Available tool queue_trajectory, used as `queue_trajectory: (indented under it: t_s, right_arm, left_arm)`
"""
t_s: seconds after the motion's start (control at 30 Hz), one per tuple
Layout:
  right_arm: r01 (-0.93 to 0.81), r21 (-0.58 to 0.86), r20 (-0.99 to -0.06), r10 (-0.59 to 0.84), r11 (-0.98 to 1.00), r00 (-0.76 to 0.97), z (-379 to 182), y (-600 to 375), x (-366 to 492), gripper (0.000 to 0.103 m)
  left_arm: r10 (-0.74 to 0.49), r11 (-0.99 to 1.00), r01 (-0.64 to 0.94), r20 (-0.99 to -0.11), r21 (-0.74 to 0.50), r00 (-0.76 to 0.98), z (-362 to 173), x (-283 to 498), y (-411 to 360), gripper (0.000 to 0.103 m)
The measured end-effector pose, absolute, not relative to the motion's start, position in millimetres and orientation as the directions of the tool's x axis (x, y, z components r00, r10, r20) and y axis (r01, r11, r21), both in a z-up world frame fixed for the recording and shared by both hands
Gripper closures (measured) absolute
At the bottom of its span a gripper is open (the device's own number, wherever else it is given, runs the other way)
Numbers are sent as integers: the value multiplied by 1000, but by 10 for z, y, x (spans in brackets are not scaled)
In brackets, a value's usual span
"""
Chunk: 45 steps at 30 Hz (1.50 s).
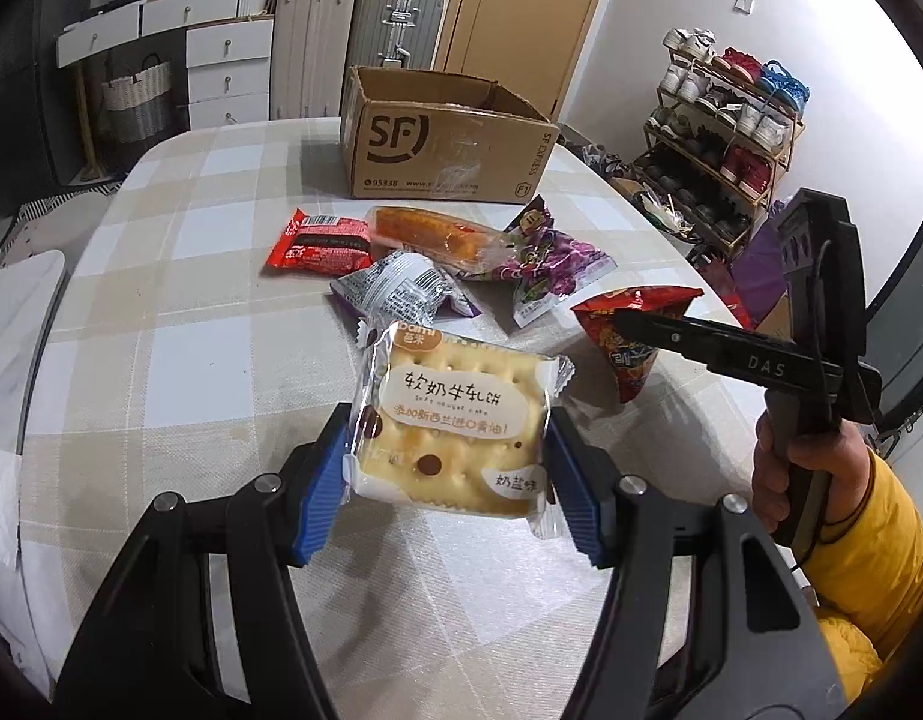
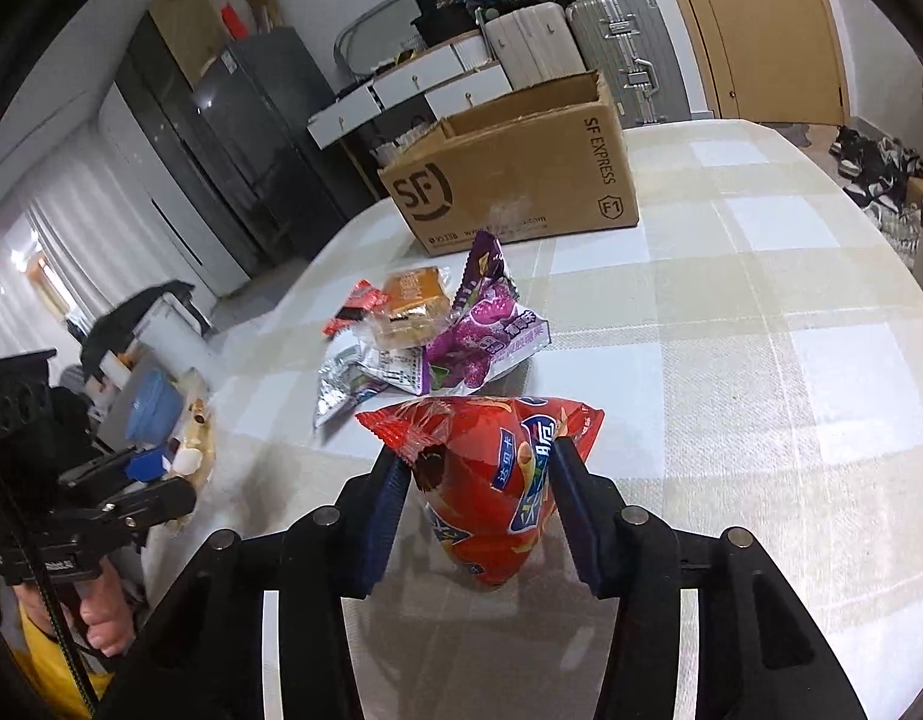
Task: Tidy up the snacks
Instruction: 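Lift and carry both held packets over the cardboard box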
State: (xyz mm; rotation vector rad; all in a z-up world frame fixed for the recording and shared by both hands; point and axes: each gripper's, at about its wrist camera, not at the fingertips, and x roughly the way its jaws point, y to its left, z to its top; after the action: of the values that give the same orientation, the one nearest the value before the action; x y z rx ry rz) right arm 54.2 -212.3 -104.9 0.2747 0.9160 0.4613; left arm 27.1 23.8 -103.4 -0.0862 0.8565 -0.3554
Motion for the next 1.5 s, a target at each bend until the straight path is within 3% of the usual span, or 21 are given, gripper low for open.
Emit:
queue_trajectory:
  t_s: [0.33, 0.57, 0.77, 1.07, 1.5]
  right_arm:
    - [-285, 484, -619, 554, 828, 557, -812, -2309, 337, 56]
    - [-349, 469, -554, 578, 811, 599, -349, -2317, 189, 56]
    - [-417, 469, -485, 622, 779, 616, 25, -2283, 35, 56]
    - [-458, 484, -462, 662, 746, 591, 143, -2134, -132, 56]
    - [-535, 442, -395, 691, 720, 605, 818, -1966, 291, 56]
  left_arm:
    - [-308, 951, 206, -697, -229, 648, -792, 179, 318, 44]
    - [-301, 953, 210, -663, -217, 685, -531, 114, 271, 44]
    - [-317, 943, 181, -592, -278, 740, -247, 30, 352, 44]
    - [-315, 941, 175, -555, -290, 770, -43, -186, 340, 44]
    - [-343, 937, 255, -478, -241, 809, 559, -79, 336, 44]
